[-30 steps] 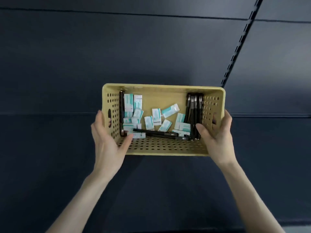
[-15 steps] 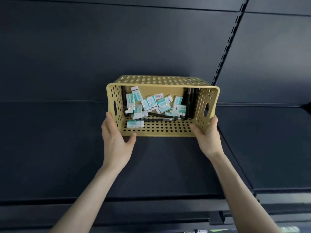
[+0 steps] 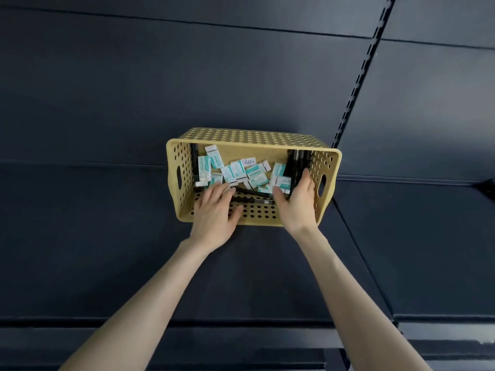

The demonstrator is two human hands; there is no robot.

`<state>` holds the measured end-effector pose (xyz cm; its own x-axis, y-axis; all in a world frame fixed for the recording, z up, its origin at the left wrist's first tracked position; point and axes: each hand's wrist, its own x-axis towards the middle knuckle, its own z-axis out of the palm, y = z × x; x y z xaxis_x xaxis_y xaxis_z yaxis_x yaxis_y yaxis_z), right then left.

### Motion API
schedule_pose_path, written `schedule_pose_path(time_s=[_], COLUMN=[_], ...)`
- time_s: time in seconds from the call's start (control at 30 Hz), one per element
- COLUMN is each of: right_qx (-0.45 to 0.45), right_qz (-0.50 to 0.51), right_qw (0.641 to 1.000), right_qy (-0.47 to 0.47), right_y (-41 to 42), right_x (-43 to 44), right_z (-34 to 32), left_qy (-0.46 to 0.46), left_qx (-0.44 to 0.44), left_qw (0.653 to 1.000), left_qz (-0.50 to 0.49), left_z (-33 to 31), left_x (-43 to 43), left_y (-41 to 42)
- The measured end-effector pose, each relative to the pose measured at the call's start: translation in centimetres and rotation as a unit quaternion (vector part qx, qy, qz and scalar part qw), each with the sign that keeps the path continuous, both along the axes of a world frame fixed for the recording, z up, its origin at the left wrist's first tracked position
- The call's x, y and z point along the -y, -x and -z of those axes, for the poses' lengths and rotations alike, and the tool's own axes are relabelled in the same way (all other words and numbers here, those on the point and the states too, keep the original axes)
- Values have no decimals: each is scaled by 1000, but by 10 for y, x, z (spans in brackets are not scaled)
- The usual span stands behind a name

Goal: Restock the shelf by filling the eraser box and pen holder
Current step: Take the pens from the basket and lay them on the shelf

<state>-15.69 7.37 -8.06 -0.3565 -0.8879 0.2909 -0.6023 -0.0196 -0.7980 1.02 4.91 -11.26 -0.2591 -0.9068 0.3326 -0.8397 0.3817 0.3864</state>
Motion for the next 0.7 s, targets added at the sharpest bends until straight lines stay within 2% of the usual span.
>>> schedule_pose_path(time_s=[0.17,0.37,0.53,0.7], right_qx=[-10,-110,-161,-168], right_qz=[32,68,86,81], right_qw=[999,990,982,982], right_qy=[-27,-55,-41,-21], right_y=[0,1,2,8], right_x=[24,41,52,59], right_z=[9,17,17,16], left_qy=[2,-8,-9,-14], left_qx=[-47,-201,-225,-226], left_qw=[999,980,974,974], left_qz=[6,9,22,23], left_z=[4,0,0,2], left_x=[5,4,4,5], left_y=[-4,-6,-8,-7])
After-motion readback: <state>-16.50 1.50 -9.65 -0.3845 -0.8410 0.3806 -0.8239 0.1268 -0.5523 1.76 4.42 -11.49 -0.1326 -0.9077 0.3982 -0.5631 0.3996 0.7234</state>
